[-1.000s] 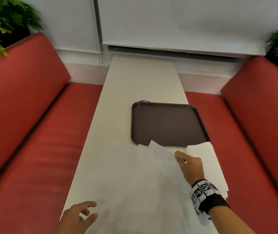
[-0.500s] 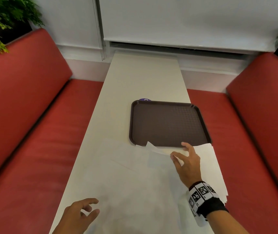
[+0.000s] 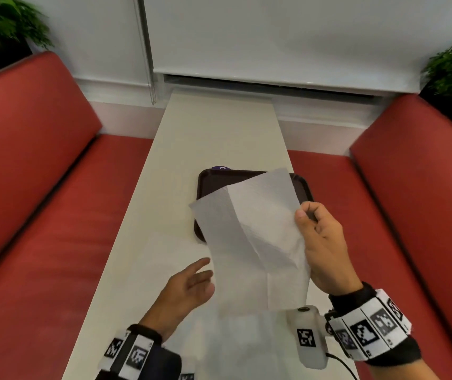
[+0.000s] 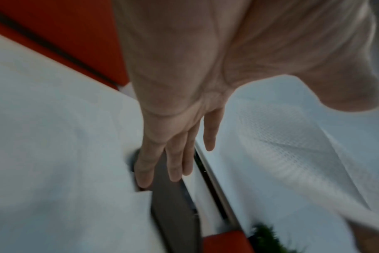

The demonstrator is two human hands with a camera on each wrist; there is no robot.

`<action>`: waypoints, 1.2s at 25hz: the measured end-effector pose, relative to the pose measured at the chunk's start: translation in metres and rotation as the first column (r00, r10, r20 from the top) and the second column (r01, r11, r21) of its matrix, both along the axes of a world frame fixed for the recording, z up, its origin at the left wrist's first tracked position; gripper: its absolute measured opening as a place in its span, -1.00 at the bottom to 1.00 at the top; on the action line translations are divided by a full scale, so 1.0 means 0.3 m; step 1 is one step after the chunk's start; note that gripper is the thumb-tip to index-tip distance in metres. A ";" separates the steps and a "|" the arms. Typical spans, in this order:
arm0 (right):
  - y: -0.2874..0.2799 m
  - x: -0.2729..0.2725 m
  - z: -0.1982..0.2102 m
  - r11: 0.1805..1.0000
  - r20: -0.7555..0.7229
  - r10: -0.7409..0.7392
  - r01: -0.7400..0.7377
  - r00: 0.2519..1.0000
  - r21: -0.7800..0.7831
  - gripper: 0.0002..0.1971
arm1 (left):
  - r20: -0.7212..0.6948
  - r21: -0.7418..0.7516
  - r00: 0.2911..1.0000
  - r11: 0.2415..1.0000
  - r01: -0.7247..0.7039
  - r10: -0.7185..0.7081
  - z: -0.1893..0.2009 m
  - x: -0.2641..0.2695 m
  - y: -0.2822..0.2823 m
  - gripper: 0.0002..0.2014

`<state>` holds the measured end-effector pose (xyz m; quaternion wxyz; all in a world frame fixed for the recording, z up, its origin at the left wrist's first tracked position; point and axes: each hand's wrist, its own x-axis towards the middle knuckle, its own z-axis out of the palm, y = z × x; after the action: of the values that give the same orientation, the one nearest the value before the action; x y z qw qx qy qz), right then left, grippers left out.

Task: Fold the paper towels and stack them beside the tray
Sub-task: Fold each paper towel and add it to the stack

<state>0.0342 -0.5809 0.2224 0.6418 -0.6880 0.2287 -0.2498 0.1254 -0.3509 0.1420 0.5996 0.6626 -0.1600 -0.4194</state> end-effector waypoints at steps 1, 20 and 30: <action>0.004 -0.012 0.007 0.992 -0.005 0.005 -0.005 1.000 0.127 -0.89 | -0.044 -0.091 0.999 0.996 -0.022 0.018 0.037 0.002 -0.039 -0.04; -0.051 -0.182 -0.045 0.948 -0.062 0.270 -0.254 0.961 0.190 -0.57 | -0.006 -0.207 1.000 0.978 -0.021 0.020 0.190 0.101 -0.064 -0.71; -0.049 -0.206 -0.064 0.972 -0.005 0.165 -0.162 0.986 0.169 -0.77 | -0.140 -0.180 0.988 0.980 -0.086 0.061 0.221 0.098 -0.083 -0.64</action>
<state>-0.0277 -0.5958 0.2031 0.7138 -0.6502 0.1977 -0.1692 0.1548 -0.3757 0.2083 0.6831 0.5797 -0.1333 -0.4236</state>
